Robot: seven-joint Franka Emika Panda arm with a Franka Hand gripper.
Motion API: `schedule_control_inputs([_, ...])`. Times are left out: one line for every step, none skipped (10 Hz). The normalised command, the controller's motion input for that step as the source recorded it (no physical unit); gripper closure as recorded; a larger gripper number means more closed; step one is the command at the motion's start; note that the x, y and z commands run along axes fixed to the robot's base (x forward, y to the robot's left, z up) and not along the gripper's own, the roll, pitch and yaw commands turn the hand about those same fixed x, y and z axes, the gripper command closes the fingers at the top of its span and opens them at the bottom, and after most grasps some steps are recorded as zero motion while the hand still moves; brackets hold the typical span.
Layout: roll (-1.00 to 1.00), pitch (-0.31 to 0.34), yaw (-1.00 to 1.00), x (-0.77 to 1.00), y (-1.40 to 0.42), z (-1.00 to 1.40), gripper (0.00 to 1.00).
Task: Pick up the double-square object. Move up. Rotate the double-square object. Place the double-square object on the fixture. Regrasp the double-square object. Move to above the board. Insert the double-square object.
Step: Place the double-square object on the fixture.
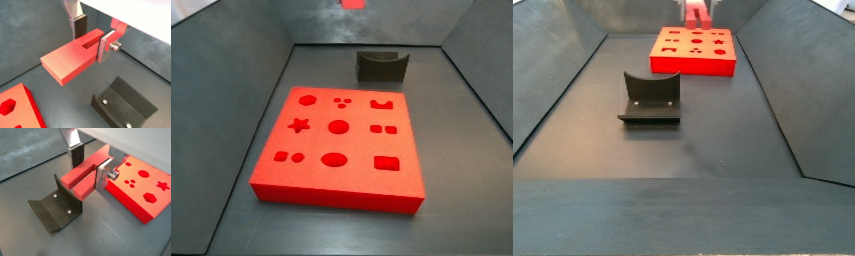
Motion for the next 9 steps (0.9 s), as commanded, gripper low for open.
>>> schedule_control_inputs([-0.06, 0.152, 0.03, 0.68, -0.02, 0.01, 1.00])
schedule_control_inputs([-0.07, 0.150, 0.03, 0.60, -0.02, 0.00, 1.00])
schedule_control_inputs([-0.06, 0.150, 0.03, 0.51, -0.01, 0.00, 1.00])
schedule_control_inputs([-1.00, 0.074, -0.09, 1.00, 0.86, -0.16, 1.00])
schedule_control_inputs([-1.00, 0.077, -0.09, 1.00, 0.90, -0.16, 1.00])
schedule_control_inputs([-1.00, 0.084, -0.10, 0.97, 0.81, -0.12, 1.00])
schedule_control_inputs([-1.00, 0.104, -0.10, 0.90, 0.64, -0.07, 1.00])
schedule_control_inputs([-1.00, 0.130, -0.11, 0.83, 0.41, -0.02, 1.00])
schedule_control_inputs([-1.00, 0.139, -0.11, 0.78, 0.25, -0.03, 1.00])
